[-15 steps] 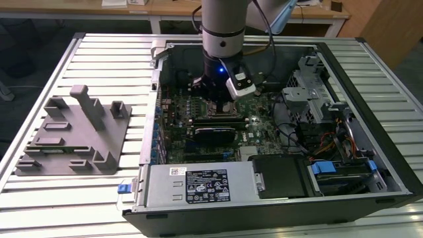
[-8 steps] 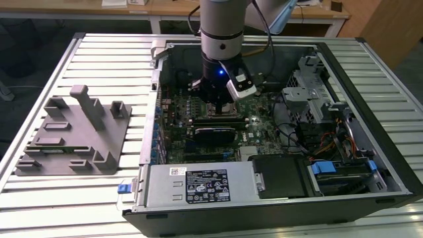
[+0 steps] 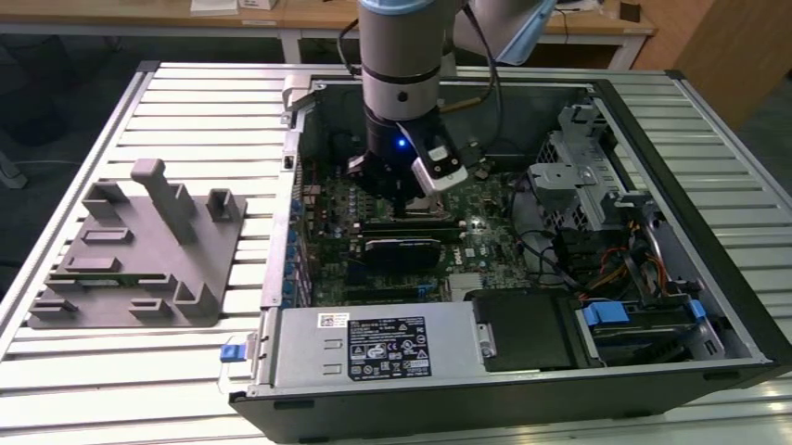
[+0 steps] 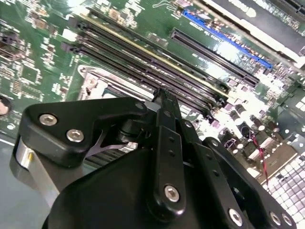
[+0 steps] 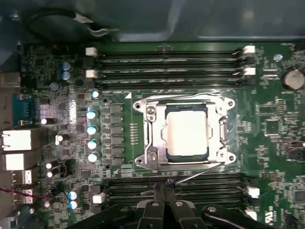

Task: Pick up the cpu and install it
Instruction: 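Install the second cpu locking lever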

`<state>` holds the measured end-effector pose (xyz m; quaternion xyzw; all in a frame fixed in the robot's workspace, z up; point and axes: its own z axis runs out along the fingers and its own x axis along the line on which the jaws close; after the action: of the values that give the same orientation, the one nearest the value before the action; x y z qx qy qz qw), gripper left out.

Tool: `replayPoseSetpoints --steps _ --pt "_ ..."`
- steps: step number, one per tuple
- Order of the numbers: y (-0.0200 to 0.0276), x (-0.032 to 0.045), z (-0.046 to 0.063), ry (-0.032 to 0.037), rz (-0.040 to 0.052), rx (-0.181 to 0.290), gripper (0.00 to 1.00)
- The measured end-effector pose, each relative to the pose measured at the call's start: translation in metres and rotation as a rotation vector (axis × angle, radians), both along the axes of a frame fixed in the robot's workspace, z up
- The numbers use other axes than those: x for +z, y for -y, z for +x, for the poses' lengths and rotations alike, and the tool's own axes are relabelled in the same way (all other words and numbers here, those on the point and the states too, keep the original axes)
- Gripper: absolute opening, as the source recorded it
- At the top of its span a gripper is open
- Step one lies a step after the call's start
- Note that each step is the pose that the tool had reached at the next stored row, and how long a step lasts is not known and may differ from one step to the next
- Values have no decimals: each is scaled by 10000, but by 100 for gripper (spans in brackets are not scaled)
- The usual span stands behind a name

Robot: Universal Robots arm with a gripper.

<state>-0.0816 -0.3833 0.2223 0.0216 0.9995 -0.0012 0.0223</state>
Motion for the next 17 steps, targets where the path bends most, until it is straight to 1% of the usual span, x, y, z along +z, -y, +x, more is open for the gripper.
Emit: replayPoseSetpoints --steps 4,8,10,15,17 --pt "13 -43 -30 -1 137 42 11" --pt "25 -78 -39 1 403 60 11" --pt "38 -95 -50 1 508 65 11" --pt "97 -117 -70 1 600 69 11" --pt "114 -128 -77 1 687 71 11"
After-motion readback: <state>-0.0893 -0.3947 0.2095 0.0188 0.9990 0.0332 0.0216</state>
